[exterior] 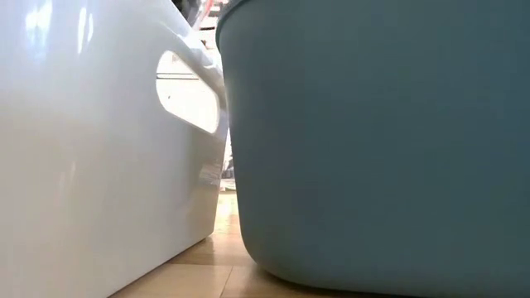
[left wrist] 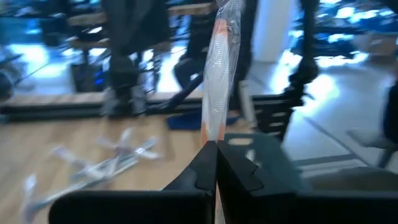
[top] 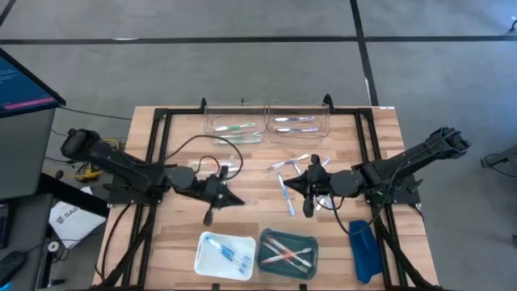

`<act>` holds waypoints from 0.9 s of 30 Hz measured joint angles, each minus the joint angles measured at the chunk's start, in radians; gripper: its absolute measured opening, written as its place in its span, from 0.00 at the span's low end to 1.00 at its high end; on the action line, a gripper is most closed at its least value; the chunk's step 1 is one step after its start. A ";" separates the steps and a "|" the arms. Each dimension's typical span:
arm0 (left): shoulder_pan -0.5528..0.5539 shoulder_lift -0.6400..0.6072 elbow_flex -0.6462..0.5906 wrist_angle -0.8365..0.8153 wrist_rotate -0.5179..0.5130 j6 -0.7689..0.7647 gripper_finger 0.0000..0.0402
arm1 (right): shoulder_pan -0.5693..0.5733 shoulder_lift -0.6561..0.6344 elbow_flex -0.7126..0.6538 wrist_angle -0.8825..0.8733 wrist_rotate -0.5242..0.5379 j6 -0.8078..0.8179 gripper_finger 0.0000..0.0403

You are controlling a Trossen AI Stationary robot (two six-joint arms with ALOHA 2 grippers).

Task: Pick & Place Toothbrushes
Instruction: Put the orange toothbrush into the green bin

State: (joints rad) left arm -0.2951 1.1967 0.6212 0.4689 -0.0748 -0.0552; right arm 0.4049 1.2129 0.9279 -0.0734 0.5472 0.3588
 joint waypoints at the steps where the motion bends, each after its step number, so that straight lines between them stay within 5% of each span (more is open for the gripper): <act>1: 0.000 0.009 0.000 0.023 0.025 0.002 0.00 | 0.000 0.000 0.000 0.000 0.000 0.000 0.00; 11: -0.011 0.055 0.000 0.188 0.193 0.112 0.00 | 0.000 0.000 0.000 0.000 0.000 -0.066 0.00; 17: 0.103 0.046 0.000 0.217 0.269 0.137 0.00 | -0.039 0.000 0.000 0.021 0.000 -0.236 0.00; 27: 0.351 0.083 0.000 0.295 0.670 0.153 0.00 | -0.164 0.069 0.000 0.025 0.000 -0.389 0.00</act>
State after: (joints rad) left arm 0.0561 1.2796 0.6216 0.7637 0.5950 0.0979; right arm 0.2406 1.2814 0.9277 -0.0480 0.5476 -0.0300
